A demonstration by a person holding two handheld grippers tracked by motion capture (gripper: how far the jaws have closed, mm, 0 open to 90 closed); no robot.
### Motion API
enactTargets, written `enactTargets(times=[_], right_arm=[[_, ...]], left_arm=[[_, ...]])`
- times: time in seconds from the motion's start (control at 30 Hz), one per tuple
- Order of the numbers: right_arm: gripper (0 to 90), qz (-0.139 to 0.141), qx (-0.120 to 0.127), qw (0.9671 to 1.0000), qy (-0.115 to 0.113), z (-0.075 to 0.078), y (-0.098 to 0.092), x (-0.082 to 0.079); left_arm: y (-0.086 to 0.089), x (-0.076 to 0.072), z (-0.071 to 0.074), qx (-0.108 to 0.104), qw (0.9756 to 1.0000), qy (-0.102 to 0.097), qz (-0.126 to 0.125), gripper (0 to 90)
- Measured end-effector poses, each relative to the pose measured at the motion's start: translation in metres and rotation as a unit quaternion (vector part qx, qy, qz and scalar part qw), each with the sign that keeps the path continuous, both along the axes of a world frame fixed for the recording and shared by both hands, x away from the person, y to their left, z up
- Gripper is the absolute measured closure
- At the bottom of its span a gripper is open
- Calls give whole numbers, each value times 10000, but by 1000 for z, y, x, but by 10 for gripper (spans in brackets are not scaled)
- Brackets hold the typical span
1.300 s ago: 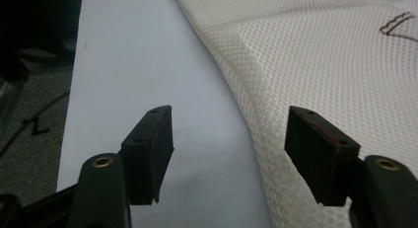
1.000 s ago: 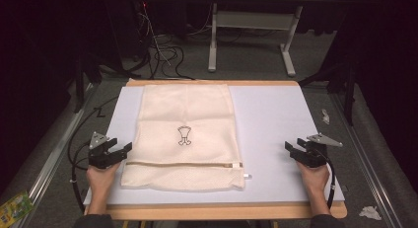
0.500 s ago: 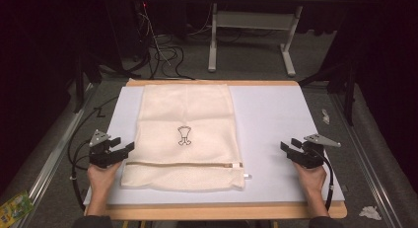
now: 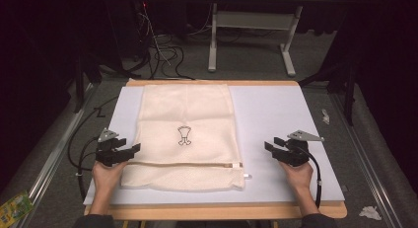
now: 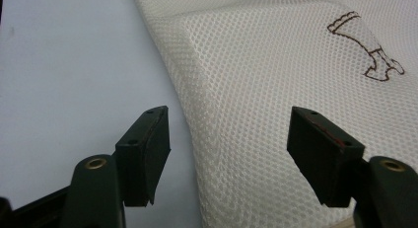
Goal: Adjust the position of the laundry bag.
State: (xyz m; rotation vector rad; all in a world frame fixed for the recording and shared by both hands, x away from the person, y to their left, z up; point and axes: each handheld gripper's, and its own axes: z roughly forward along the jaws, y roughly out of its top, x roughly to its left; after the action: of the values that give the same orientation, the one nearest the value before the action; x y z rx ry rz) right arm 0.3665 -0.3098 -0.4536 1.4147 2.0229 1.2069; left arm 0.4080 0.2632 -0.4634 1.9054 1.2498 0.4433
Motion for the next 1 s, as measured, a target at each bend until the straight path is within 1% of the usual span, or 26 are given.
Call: enactTargets(times=[0.03,0.07,0.2,0.27,0.3,0.33,0.43,0.47,0.5,0.57,0.6,0.7,0.73,0.83,0.87,0.9,0.93,0.97,1.0], right_arm=[[503,0,0,10000,0,0,0,0],[502,63,-25,10000,35,1,6,1],[499,174,-45,9998,94,1,13,3],[497,228,-59,9996,127,0,17,5],[495,228,-39,9995,194,0,20,6],[493,257,-36,9995,196,0,21,7],[487,308,-36,9991,297,1,28,9],[479,376,-26,9987,339,1,32,10],[479,376,-26,9987,339,1,32,10],[467,449,-30,9981,411,0,40,14],[467,449,-30,9981,411,0,40,14],[455,547,-27,9971,529,0,51,17],[449,635,-36,9965,548,0,59,20],[441,733,-37,9953,627,-2,71,24],[441,733,-37,9953,627,-2,71,24],[438,764,-52,9949,653,-3,75,26],[436,806,-98,9940,739,-6,83,30],[436,806,-98,9940,739,-6,83,30],[435,828,-135,9931,818,-8,89,34]], left_arm=[[0,0,0,0,10000,0,0,333],[-1,1,0,5,10000,4,12,331],[-5,2,-1,26,10000,35,33,324],[-8,3,-3,23,10000,82,31,324],[-8,3,-3,23,9999,105,32,325],[-9,4,-4,45,9999,133,21,324],[-11,4,-4,105,9998,166,-13,324],[-11,5,-5,112,9998,163,3,325],[-11,5,-5,106,9998,177,7,325],[-11,5,-6,118,9997,209,35,325],[-11,5,-6,118,9997,209,35,325],[-12,5,-8,66,9996,278,85,327],[-12,6,-8,72,9995,292,72,330],[-13,6,-9,89,9994,318,59,336],[-13,6,-9,86,9994,330,67,336],[-13,7,-9,80,9994,335,68,339],[-13,7,-9,79,9994,336,78,349],[-13,7,-9,94,9993,354,81,349],[-14,8,-10,124,9991,387,120,366]])
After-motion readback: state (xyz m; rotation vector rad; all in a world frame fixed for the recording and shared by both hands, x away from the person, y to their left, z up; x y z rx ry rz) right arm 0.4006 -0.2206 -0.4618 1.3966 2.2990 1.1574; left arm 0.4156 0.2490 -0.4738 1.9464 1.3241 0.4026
